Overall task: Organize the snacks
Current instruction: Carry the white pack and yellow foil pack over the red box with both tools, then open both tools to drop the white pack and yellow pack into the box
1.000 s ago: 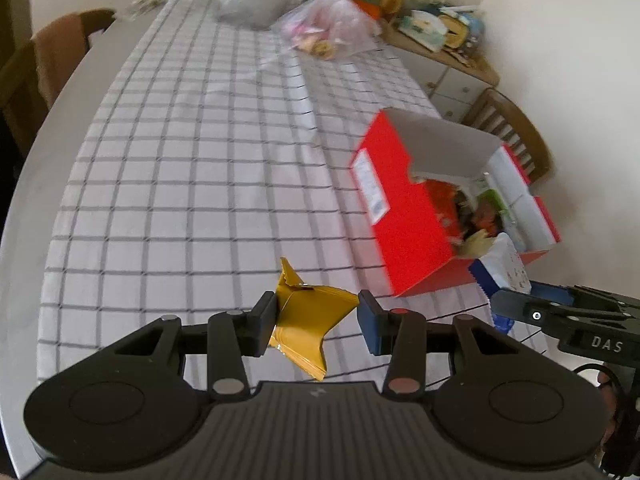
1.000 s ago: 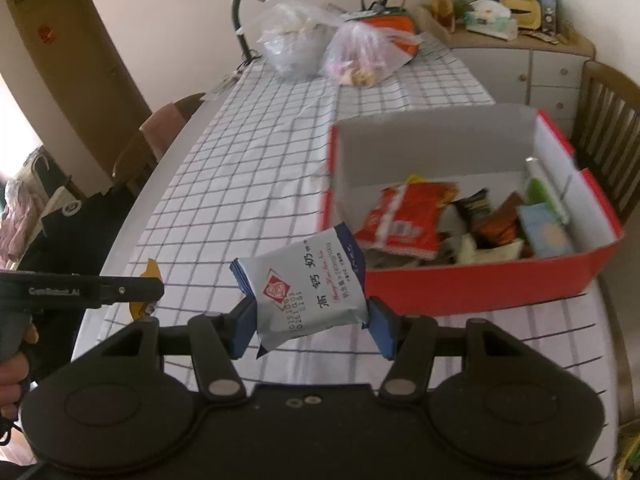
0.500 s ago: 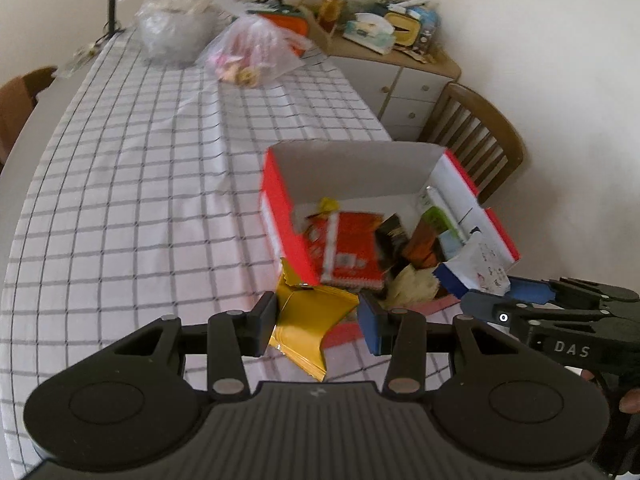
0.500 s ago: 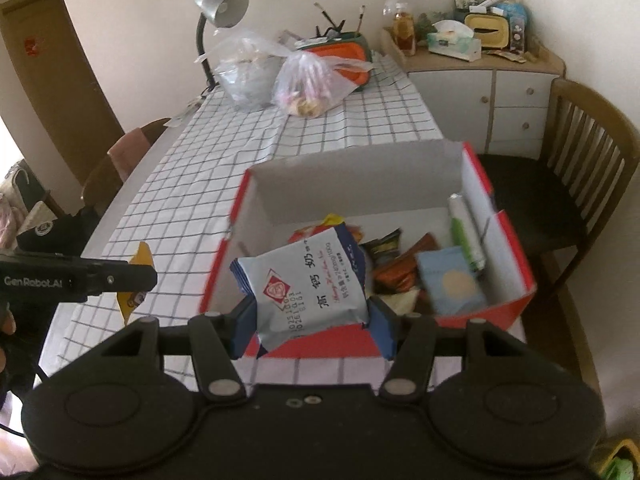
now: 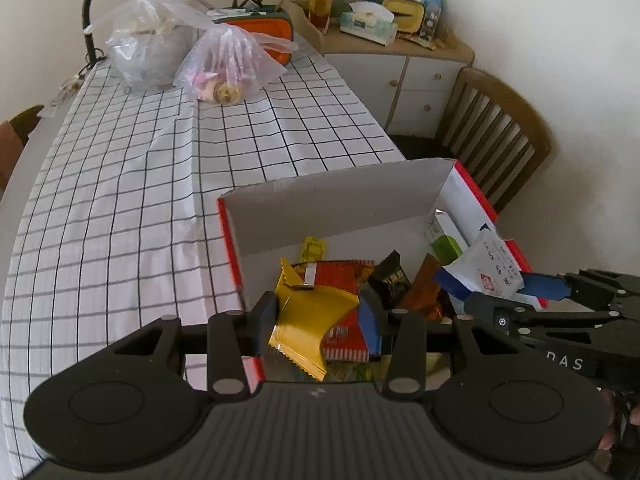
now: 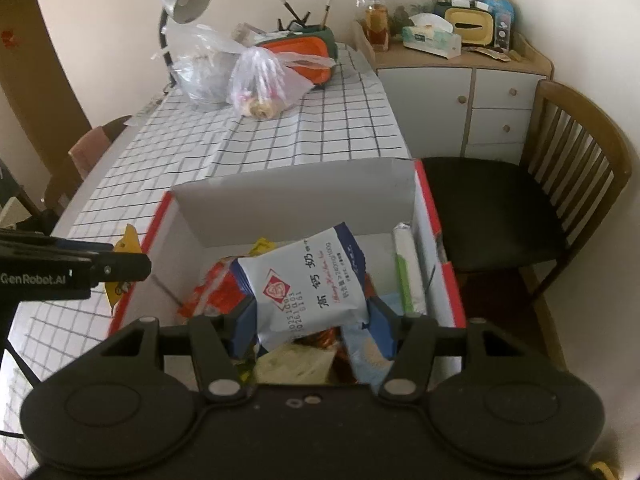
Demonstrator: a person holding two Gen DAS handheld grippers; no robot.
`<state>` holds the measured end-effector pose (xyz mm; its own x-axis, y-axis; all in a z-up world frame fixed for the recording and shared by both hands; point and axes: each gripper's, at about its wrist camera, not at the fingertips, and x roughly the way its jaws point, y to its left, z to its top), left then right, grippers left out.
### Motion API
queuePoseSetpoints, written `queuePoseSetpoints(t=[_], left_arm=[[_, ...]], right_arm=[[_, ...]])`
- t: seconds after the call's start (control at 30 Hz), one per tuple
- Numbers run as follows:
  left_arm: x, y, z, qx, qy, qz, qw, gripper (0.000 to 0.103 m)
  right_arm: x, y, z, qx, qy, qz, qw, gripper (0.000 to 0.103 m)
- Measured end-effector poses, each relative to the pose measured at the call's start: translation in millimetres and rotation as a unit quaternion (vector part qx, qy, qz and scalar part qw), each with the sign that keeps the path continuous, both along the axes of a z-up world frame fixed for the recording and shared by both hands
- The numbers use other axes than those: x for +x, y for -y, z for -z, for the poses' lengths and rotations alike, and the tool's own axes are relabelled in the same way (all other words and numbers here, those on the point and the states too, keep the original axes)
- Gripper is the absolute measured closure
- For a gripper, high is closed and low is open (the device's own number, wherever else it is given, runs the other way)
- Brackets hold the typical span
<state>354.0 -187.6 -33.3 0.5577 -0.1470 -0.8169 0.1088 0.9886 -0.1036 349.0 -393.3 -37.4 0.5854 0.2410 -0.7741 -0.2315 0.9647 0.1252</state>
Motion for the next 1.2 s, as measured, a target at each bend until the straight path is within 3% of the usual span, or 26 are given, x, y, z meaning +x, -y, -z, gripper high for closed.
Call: queuePoseSetpoints(t=[0.27, 0.57, 0.8, 1.2], left_arm=[[36, 28, 19, 0.034, -0.018, 0.013, 0.9992, 0.06], [62, 38, 50, 0.047, -0.059, 0.002, 0.9971, 0.06], [65, 40, 62, 0.05, -0.075, 0.001, 0.9959, 0.06], [46, 28, 51, 0.033, -0.055, -0.004, 0.9979, 0.06]], right_arm=[[34, -6, 23, -0.029, -0.03, -0.027, 0.999, 0.046], [50, -12, 43, -0.061, -0.049, -0.054, 0.995, 0.045], [50, -13, 48, -0.062, -0.049, -0.068, 0.995, 0.043], [33, -9, 31, -0.036, -0.028, -0.059, 0.997, 0.036]])
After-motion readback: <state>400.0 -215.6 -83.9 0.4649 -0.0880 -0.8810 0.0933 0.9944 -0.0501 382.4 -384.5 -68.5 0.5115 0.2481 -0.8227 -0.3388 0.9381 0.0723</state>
